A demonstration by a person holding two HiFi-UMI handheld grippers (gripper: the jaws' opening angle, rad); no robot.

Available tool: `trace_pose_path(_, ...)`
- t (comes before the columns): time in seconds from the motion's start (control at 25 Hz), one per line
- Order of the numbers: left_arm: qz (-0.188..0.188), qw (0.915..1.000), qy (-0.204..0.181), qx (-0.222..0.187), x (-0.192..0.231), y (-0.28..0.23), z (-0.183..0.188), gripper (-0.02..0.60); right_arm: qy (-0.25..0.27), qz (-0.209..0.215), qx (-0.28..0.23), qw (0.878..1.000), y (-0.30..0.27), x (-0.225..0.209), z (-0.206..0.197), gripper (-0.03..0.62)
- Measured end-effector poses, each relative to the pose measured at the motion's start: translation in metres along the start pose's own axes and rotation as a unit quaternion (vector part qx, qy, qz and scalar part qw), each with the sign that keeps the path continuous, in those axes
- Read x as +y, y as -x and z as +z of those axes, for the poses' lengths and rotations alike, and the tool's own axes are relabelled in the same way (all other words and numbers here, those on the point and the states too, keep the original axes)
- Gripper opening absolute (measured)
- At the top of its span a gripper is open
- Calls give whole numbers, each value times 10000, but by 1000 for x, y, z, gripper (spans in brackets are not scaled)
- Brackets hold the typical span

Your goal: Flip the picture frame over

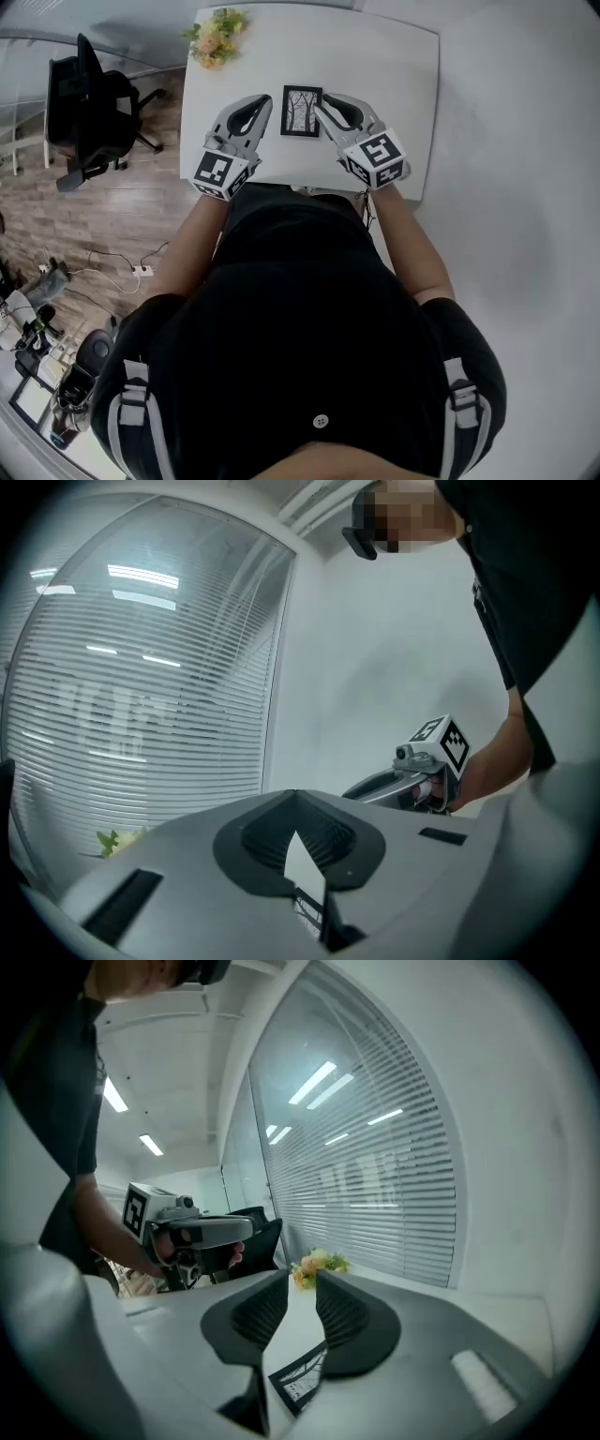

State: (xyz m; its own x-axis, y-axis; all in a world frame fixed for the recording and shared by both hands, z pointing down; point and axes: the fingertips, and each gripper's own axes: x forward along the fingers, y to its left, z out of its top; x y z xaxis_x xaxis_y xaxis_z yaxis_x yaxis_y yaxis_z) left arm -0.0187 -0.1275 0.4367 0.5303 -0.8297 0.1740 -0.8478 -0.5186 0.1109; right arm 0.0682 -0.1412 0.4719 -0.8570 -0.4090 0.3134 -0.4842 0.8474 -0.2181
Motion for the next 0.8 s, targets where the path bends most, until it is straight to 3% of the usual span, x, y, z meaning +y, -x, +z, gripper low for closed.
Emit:
trace_pose_path(0.4,-245,9989,-178,-355,-25,7,36,5,660,-160,-675,9954,30,26,50,77)
trace_pose_path(0.8,-437,9969,-330,-558,-38,7,75,5,817,-309,-1029,9909,46,31,87,44)
